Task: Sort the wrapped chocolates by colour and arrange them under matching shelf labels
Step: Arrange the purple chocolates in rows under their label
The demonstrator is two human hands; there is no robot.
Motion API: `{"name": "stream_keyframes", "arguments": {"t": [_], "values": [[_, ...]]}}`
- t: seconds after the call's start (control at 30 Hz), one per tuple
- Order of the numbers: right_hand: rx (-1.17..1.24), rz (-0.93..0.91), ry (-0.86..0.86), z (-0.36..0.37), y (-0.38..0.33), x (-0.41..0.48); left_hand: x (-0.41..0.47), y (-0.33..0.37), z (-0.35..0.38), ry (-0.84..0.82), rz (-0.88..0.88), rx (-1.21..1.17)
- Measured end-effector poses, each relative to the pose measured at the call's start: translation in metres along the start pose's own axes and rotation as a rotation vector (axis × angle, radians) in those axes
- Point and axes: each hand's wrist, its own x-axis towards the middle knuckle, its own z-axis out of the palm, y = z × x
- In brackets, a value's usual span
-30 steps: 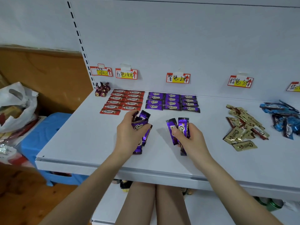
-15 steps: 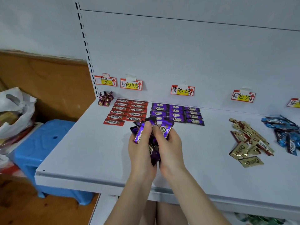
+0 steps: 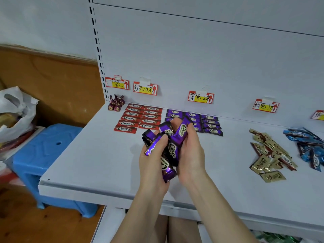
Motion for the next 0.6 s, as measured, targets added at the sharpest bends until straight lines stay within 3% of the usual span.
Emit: {"name": "stream_keyframes", "arguments": {"t": [0.13, 0.27, 0.33, 0.43, 0.6], "values": [[-0.049, -0.043, -0.006, 0.002, -0.001, 0.006, -0.004, 0.001, 0.002, -0.002, 0.047, 0.120], [-0.130, -0.037, -0.063, 0.003, -0.001, 0.008, -0.001, 0.002, -0.001, 0.112, 0.065, 0.174], [-0.231, -0.121, -0.082, -0.001, -0.005, 0.013, 0.000, 0.006, -0.007, 0.166, 0.053, 0.208], [-0.563, -0.295, -0.064, -0.014, -0.021, 0.024, 0.002, 0.014, -0.019, 0.234, 0.060, 0.267], [-1.299, -0.276, -0.150, -0.038, -0.037, 0.059, 0.006, 0.024, -0.033, 0.290, 0.078, 0.313]]}}
